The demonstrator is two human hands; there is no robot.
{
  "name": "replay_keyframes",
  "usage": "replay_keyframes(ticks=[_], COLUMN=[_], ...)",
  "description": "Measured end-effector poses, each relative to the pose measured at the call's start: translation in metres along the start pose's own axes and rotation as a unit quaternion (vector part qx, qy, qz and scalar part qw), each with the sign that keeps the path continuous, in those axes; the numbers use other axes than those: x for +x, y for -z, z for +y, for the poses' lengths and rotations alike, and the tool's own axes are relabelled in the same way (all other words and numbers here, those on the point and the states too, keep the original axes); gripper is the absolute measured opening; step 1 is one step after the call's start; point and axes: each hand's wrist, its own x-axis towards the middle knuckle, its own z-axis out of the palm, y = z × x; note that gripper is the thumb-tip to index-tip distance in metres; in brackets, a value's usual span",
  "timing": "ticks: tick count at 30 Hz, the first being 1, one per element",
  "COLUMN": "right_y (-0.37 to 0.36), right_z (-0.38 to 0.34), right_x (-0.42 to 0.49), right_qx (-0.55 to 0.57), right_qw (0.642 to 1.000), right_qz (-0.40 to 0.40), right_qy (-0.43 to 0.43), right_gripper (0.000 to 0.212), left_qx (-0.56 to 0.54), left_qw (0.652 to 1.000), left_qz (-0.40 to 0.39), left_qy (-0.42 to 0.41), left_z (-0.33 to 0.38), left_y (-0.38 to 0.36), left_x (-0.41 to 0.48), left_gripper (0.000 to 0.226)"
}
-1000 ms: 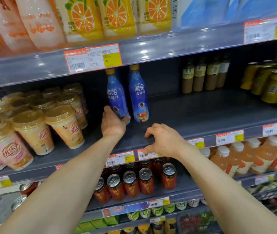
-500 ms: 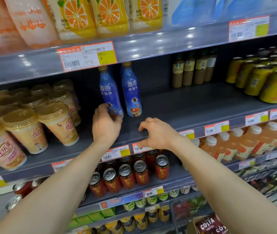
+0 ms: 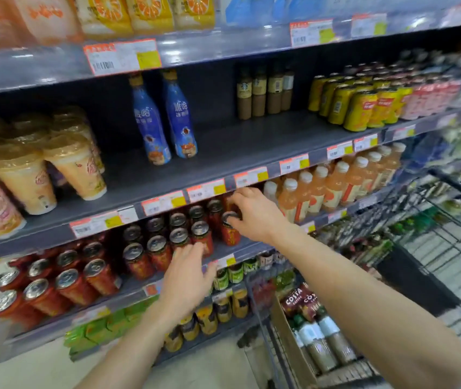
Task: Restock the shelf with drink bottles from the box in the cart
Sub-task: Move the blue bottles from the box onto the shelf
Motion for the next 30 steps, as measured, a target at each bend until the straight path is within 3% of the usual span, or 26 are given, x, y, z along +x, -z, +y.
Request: replay_keyframes(ticks=[4,12,21,26,30], right_y=[-0.021,-0.066,-0.085,-0.101,-0.119], right_z=[0.022,0.087,0.220,0.297,0.345], right_x=[-0.092,-0.254,-0.336,-0.350,-0.355], right_qx=[-0.008,-0.014,-0.001,0.008,-0.001], right_qw=[0.994,0.961,0.917,0.884,0.867], right_qz=[-0.084,-0.183,-0.250,-0.323,-0.349], right_qy=[-0.075,-0.208,-0.312,-0.337,-0.355], right_gripper=[0.048,0.038,0.046,0.040,0.043], left_qx=[-0.008,-0.023,0.002,0.001,0.006], left_qw=[0.996,0.986,0.974,0.961,0.944], left_qz=[-0.094,-0.163,-0.225,-0.274,-0.324], left_qy=[-0.001,0.024,0.028,0.033,0.054], left_z=[0.022,0.072,0.153,0.224,0.263], left_y=[-0.041,-0.091,-0.189,-0.269,-0.334], left_x=[-0.073,-0.155,-0.133,-0.107,-0.094], left_gripper=[0.036,0.037,0.032,0.028,0.040])
